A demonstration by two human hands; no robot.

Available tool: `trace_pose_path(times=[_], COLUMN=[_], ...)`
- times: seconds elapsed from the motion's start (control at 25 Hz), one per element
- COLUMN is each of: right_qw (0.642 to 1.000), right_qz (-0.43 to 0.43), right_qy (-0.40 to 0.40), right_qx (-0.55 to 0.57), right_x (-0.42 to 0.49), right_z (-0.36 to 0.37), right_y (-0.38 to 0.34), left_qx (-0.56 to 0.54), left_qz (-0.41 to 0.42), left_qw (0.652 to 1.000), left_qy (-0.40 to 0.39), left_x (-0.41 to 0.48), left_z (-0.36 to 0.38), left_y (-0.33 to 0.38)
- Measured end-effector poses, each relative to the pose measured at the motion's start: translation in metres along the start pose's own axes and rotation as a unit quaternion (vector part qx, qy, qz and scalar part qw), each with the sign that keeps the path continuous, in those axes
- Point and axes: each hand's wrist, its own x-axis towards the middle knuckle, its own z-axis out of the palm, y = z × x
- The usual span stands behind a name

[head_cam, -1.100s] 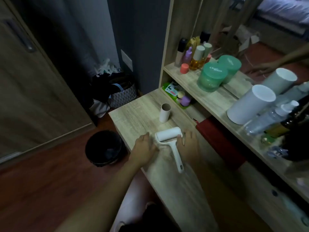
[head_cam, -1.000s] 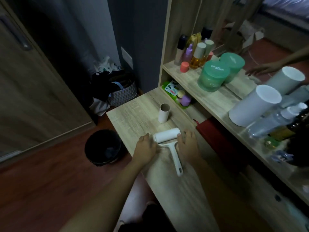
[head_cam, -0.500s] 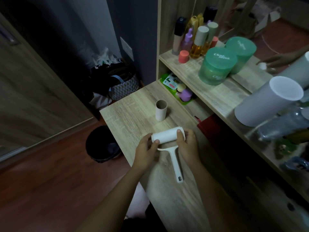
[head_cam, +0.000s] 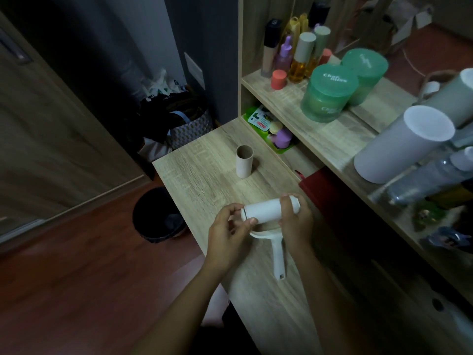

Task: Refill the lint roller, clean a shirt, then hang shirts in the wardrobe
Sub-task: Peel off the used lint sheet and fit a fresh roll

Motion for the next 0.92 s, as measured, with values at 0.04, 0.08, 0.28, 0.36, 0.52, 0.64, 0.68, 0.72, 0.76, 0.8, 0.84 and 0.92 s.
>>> trace_pose_path(times=[0.04, 0.08, 0.28, 0.36, 0.52, 0.64, 0.68, 0.72, 0.76, 0.8, 0.84, 0.92], right_qw=[1.0, 1.0, 1.0, 1.0, 1.0, 1.0, 1.0, 1.0, 1.0, 1.0, 1.0, 1.0], right_qz=[-0.002, -0.004, 0.005, 0.009, 0.018, 0.009, 0.003, -0.001, -0.007, -0.013, -0.017, -0.013], right_qy=[0.001, 0.001, -0.006, -0.004, 0.006, 0.009, 0.008, 0.006, 0.003, -0.002, -0.005, -0.009], right_qx=[-0.002, -0.003, -0.006, 0.0, 0.02, 0.021, 0.017, 0.013, 0.008, 0.004, 0.003, -0.001], right_x=[0.0, -0.001, -0.002, -0.003, -0.005, -0.01, -0.012, -0.013, -0.015, -0.016, -0.017, -0.017], right_z=[-0.001, -0.001, -0.004, -0.005, -0.005, -0.004, -0.003, -0.002, -0.001, 0.0, 0.002, 0.0], right_y=[0.0, 0.0, 0.001, 0.002, 0.002, 0.002, 0.003, 0.003, 0.003, 0.003, 0.004, 0.003], left_qx=[0.002, -0.001, -0.073, -0.11, -0.168, -0.13, -0.123, -0.117, -0.108, -0.098, -0.091, -0.104], left_qz=[0.0, -0.003, -0.052, -0.047, -0.07, -0.044, -0.035, -0.032, -0.032, -0.034, -0.036, -0.043], left_qw=[1.0, 1.0, 0.996, 0.993, 0.983, 0.99, 0.992, 0.993, 0.993, 0.994, 0.994, 0.993], left_qy=[-0.008, -0.016, -0.023, -0.022, -0.011, -0.016, -0.01, 0.003, 0.017, 0.031, 0.038, 0.032], left_x=[0.0, 0.0, -0.005, -0.007, -0.006, -0.004, -0.005, -0.005, -0.005, -0.004, -0.003, -0.002], left_z=[-0.002, -0.003, -0.002, 0.003, 0.012, 0.012, 0.013, 0.013, 0.013, 0.013, 0.013, 0.013], left_y=[0.001, 0.002, 0.004, 0.006, 0.015, 0.019, 0.02, 0.02, 0.02, 0.019, 0.019, 0.016])
